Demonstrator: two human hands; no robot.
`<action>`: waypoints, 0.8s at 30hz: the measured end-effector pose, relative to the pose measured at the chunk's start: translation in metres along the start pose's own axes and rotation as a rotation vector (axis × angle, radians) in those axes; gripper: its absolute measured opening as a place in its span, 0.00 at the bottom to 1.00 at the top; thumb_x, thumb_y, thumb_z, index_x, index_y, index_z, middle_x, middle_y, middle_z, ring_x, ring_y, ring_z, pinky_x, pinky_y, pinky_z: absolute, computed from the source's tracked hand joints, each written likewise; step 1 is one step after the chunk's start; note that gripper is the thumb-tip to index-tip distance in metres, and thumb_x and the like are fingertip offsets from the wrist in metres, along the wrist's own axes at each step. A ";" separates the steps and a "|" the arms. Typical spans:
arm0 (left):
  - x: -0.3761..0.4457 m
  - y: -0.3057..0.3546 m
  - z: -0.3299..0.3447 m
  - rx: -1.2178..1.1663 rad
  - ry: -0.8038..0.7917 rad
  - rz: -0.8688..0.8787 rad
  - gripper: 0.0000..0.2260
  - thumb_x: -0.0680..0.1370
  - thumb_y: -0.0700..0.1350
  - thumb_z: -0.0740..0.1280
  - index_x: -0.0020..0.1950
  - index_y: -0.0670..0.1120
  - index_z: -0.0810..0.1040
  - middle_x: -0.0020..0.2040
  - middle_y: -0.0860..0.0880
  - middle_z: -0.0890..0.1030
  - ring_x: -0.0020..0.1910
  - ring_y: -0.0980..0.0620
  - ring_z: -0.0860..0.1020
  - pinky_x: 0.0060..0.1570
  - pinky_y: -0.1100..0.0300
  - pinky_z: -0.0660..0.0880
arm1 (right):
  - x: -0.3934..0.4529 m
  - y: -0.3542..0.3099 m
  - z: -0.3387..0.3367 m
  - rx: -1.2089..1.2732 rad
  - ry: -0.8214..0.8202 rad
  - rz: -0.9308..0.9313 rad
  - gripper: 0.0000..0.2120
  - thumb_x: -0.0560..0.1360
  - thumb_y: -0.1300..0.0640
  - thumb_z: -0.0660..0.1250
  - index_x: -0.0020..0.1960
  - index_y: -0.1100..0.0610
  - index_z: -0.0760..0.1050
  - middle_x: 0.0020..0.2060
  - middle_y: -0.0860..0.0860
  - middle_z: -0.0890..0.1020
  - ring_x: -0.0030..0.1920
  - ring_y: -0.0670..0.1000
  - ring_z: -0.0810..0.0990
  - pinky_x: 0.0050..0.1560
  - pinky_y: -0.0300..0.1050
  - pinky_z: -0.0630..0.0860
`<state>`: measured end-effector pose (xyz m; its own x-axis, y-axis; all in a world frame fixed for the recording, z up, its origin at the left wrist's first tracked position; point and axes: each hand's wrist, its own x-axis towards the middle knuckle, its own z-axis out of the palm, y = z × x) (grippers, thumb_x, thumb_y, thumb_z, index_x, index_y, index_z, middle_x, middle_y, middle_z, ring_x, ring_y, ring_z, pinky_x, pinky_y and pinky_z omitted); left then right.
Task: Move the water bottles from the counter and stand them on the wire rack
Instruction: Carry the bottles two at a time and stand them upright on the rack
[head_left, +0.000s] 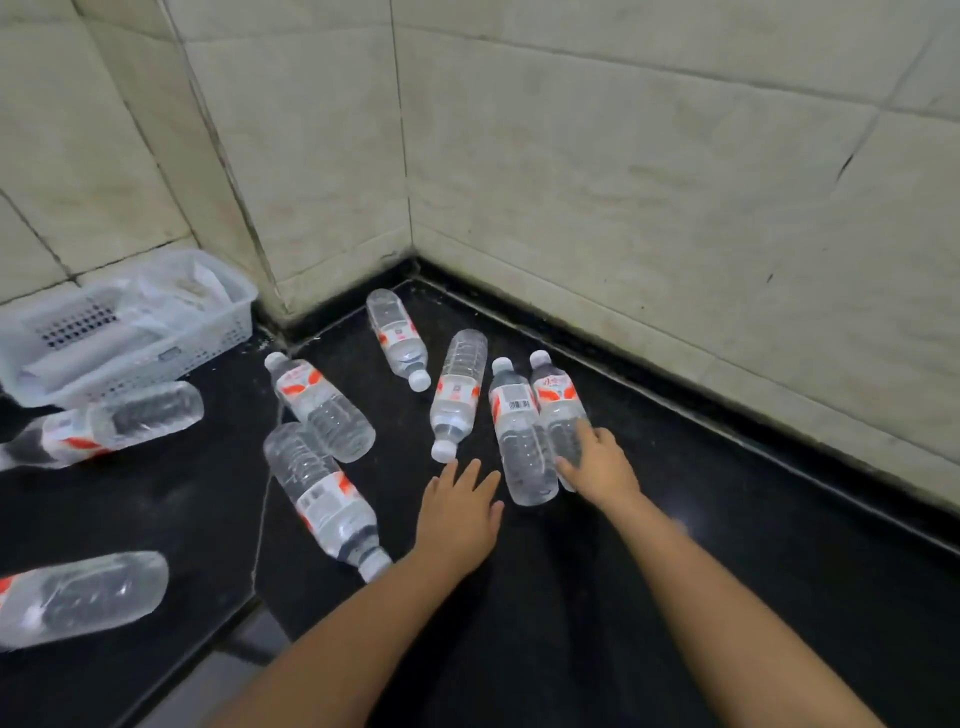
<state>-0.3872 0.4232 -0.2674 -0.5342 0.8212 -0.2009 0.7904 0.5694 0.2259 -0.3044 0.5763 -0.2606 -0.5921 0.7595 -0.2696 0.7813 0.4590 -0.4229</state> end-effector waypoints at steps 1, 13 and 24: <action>0.014 -0.006 0.000 -0.004 0.001 0.024 0.21 0.82 0.50 0.51 0.75 0.50 0.56 0.77 0.48 0.56 0.76 0.45 0.53 0.74 0.51 0.55 | 0.009 -0.004 0.004 0.018 -0.006 0.028 0.27 0.76 0.51 0.62 0.71 0.56 0.58 0.65 0.61 0.66 0.64 0.61 0.69 0.62 0.53 0.70; 0.116 0.032 0.005 -0.405 -0.047 -0.073 0.35 0.76 0.54 0.64 0.76 0.46 0.49 0.76 0.39 0.42 0.75 0.39 0.50 0.71 0.48 0.58 | -0.019 0.039 0.009 -0.083 -0.080 0.139 0.29 0.79 0.54 0.54 0.75 0.54 0.45 0.65 0.63 0.65 0.63 0.64 0.68 0.61 0.53 0.68; 0.040 0.055 0.027 -0.400 -0.244 0.170 0.40 0.71 0.45 0.71 0.76 0.45 0.50 0.76 0.43 0.39 0.75 0.43 0.48 0.73 0.53 0.54 | -0.118 0.138 -0.015 0.121 -0.099 0.438 0.13 0.78 0.62 0.54 0.54 0.68 0.73 0.54 0.63 0.79 0.56 0.60 0.77 0.53 0.47 0.71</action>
<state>-0.3573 0.4865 -0.2889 -0.2840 0.8981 -0.3359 0.6576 0.4373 0.6135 -0.1235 0.5568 -0.2742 -0.2318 0.8194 -0.5242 0.9369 0.0432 -0.3469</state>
